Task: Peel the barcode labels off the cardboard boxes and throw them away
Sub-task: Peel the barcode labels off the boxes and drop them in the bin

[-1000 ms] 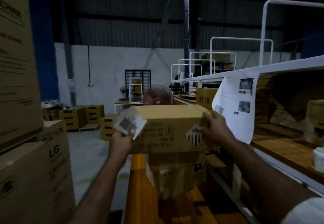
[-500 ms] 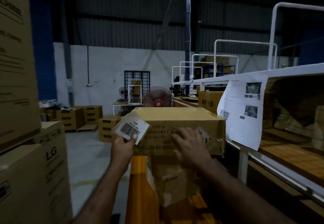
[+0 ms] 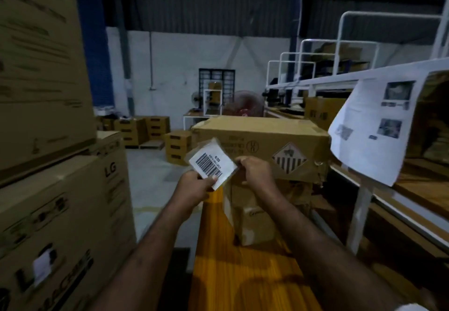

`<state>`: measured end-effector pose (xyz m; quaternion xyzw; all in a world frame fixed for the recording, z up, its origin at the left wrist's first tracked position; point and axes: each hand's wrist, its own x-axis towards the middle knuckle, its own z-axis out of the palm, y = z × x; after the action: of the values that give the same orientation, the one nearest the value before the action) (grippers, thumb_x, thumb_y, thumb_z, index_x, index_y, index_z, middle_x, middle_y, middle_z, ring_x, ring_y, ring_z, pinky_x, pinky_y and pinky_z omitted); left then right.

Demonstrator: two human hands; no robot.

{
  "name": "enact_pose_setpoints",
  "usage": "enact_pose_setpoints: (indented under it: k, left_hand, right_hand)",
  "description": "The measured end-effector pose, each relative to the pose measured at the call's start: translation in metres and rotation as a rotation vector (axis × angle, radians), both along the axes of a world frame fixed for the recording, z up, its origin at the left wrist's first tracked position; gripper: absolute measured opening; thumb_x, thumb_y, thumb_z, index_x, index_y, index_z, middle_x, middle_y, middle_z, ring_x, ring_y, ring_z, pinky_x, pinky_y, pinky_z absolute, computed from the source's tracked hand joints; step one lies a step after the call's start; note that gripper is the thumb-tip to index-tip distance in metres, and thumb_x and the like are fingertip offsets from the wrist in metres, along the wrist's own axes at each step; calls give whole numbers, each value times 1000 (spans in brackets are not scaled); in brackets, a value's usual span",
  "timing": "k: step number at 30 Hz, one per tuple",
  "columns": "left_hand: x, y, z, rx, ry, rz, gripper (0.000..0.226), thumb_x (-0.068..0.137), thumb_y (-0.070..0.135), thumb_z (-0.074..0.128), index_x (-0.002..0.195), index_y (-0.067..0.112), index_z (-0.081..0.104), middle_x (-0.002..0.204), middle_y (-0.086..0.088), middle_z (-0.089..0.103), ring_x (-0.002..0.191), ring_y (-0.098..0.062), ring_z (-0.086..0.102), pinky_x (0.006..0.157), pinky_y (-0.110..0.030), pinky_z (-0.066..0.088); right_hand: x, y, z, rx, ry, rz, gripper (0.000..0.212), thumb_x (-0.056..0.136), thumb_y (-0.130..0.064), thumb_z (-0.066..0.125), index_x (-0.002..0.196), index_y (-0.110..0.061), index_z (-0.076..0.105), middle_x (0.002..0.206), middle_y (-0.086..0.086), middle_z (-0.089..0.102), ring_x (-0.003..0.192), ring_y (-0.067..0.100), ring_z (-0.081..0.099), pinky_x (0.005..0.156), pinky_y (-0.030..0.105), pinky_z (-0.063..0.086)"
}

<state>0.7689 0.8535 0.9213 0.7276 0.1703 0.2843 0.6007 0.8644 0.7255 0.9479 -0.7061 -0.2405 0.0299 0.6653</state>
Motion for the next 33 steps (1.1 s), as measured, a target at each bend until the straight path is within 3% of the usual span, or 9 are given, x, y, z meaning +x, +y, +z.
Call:
enact_pose_setpoints:
  k: [2,6,10,13,16,22,26,33]
  left_hand:
    - [-13,-5,-4,-28,33,20,7,95,11,62,95,16,66,94,-8,72,81,-22,66,79,-40,56]
    - [-49,-12,-21,-91,74,98,7,93,8,63,91,13,68,86,-8,72,70,-19,64,72,-35,56]
    - [-101,-21,-51,-185,99,217,6,91,9,66,97,7,68,83,-7,74,74,-21,70,75,-38,58]
    - [-148,-40,-80,-302,78,335,7,92,7,65,98,6,68,85,-10,75,72,-20,72,67,-32,57]
    - [-207,-72,-106,-380,52,450,8,93,2,61,96,6,68,82,-13,73,63,-17,70,54,-25,56]
    - [-345,-148,-149,-540,92,729,16,93,6,63,109,8,66,89,-5,75,64,-12,72,56,-24,58]
    - [-423,-203,-158,-629,-7,970,15,94,13,64,109,11,68,88,-4,76,65,-14,72,57,-26,60]
    - [-530,-296,-165,-622,-80,1277,7,94,17,65,95,10,63,88,-10,77,54,-10,68,46,-20,50]
  right_hand:
    - [-6,2,-7,48,92,124,23,96,-14,50,83,-20,67,85,5,65,68,15,59,60,27,45]
    - [-23,1,-33,-40,30,310,11,92,-10,62,88,-19,61,78,3,65,63,13,58,56,27,48]
    - [-54,-1,-60,-25,149,525,13,87,2,66,88,-9,57,76,10,62,57,14,55,51,27,43]
    - [-89,-1,-80,-58,231,681,15,86,0,67,87,-11,58,77,8,64,61,15,57,54,27,44]
    - [-138,-1,-107,-100,296,866,16,85,-8,72,91,-14,58,82,7,66,63,16,60,58,30,47]
    - [-267,-20,-161,-237,436,1159,23,84,1,69,78,-14,54,74,9,66,49,12,57,47,24,44]
    - [-352,-44,-178,-331,426,1329,22,83,1,71,78,-11,54,81,16,64,56,18,55,52,28,42]
    - [-466,-91,-196,-423,388,1531,18,84,3,68,89,-10,56,79,11,68,58,17,57,45,20,43]
